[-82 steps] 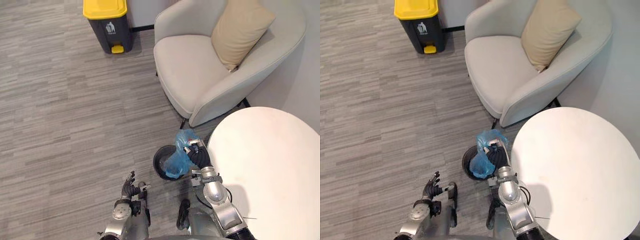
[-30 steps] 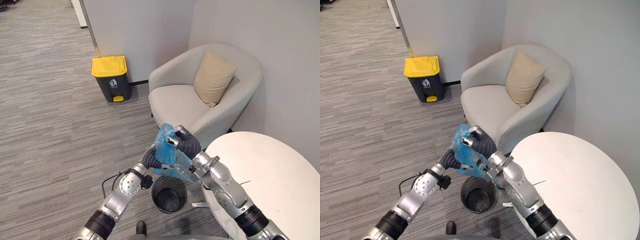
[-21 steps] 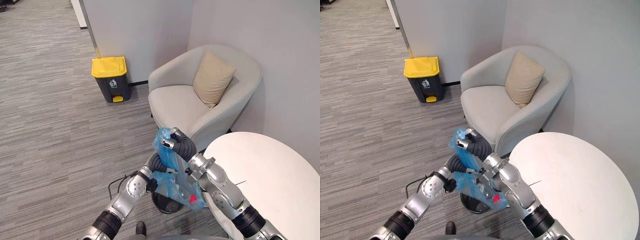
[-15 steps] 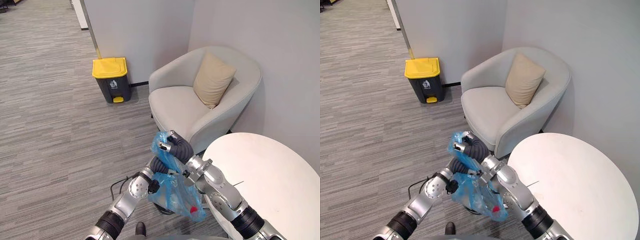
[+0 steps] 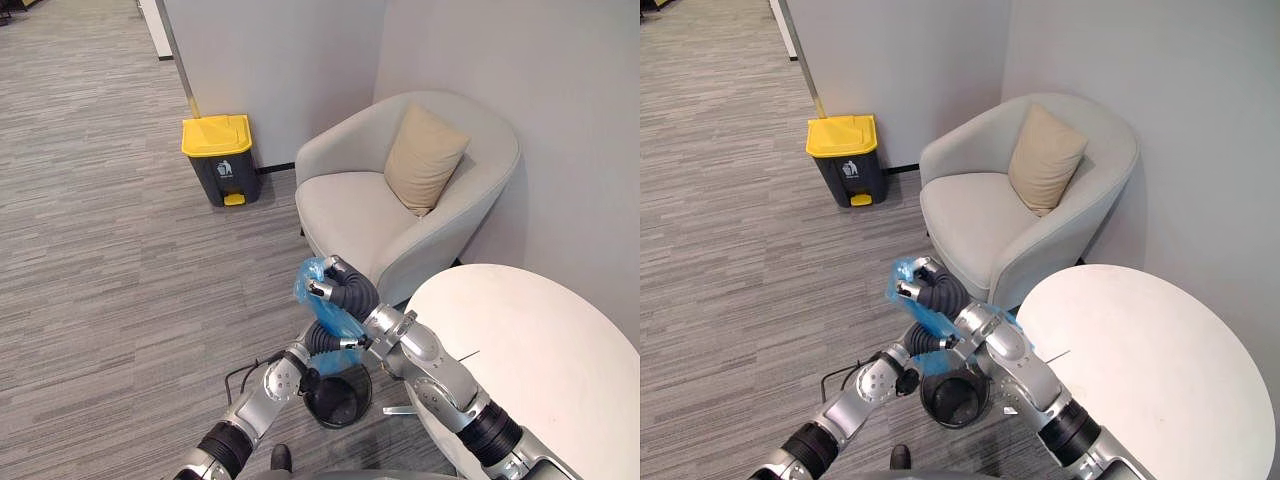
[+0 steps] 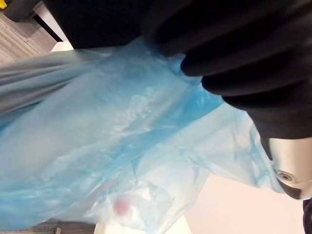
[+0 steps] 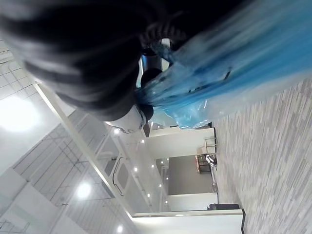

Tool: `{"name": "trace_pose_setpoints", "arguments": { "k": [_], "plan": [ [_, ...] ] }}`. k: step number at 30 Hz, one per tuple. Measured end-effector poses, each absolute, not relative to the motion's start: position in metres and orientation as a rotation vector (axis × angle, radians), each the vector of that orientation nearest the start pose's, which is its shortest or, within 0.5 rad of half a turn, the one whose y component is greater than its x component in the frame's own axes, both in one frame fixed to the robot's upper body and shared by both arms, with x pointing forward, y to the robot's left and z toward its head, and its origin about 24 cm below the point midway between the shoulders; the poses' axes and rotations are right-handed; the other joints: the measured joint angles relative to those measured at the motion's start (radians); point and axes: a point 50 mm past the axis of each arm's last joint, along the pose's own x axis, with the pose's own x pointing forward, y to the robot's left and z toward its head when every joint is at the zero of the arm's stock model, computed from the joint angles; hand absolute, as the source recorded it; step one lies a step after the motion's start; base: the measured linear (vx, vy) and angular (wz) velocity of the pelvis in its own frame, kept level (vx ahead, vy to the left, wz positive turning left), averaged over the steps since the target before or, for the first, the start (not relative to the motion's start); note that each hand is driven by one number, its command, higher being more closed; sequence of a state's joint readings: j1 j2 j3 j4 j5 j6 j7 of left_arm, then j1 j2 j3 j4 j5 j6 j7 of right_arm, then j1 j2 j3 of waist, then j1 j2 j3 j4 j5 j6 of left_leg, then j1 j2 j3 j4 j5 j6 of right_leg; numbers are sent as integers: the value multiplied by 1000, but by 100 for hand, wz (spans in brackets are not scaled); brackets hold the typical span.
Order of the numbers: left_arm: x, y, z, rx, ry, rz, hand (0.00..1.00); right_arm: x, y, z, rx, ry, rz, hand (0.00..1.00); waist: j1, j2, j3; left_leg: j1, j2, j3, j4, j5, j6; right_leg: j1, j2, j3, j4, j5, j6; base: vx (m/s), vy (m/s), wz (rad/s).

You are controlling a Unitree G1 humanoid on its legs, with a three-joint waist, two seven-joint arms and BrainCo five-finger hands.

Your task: Gather rubbish on tea table into small bin, then transfer packed bag to large trash can.

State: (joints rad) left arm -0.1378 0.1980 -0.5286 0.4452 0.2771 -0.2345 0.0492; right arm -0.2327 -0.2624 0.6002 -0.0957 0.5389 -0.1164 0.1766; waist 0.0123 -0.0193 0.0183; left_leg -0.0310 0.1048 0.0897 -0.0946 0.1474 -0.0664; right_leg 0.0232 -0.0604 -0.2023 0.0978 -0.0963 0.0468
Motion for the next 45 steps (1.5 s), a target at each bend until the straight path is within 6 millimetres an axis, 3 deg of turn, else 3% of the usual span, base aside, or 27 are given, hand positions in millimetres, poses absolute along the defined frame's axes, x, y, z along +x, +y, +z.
{"name": "trace_pose_setpoints", "arguments": {
  "k": [13, 22, 33, 38, 42, 45],
  "plan": [
    [237, 77, -25, 556, 27, -525, 0, 245, -35, 107, 201, -241, 858, 100, 0, 1, 0, 11, 1, 3, 0, 0, 0, 8, 1, 6, -6, 4, 0, 0, 0, 0],
    [234, 78, -36, 673, 42, -551, 0, 255, -40, 98, 144, -216, 788, 100, 0, 1, 0, 11, 2, 7, 0, 0, 0, 9, 2, 10, -14, 10, 0, 0, 0, -1],
    [252, 64, -33, 762, 4, -570, 0, 265, -34, 111, 121, -265, 808, 100, -3, 1, 0, 9, 2, 16, -1, 0, 0, 11, 4, 19, -33, 24, 1, 2, 1, -2],
    [259, 63, -35, 849, 5, -569, 0, 261, -21, 109, 116, -252, 861, 100, -25, 1, 0, 9, 2, 21, -1, 0, 0, 10, 4, 23, -35, 26, 1, -2, 1, -1],
    [272, 57, -22, 868, -53, -555, 0, 257, -6, 115, 90, -271, 941, 100, -25, 2, 0, 9, 5, 32, -1, 0, 0, 16, 8, 35, -62, 47, 0, -8, 6, -9],
    [263, 51, -11, 830, -116, -564, 0, 255, -2, 117, 94, -283, 960, 100, -23, 4, 2, 7, 5, 33, -1, -1, 0, 16, 8, 36, -67, 50, 1, -3, 2, -2]
  ]
}}
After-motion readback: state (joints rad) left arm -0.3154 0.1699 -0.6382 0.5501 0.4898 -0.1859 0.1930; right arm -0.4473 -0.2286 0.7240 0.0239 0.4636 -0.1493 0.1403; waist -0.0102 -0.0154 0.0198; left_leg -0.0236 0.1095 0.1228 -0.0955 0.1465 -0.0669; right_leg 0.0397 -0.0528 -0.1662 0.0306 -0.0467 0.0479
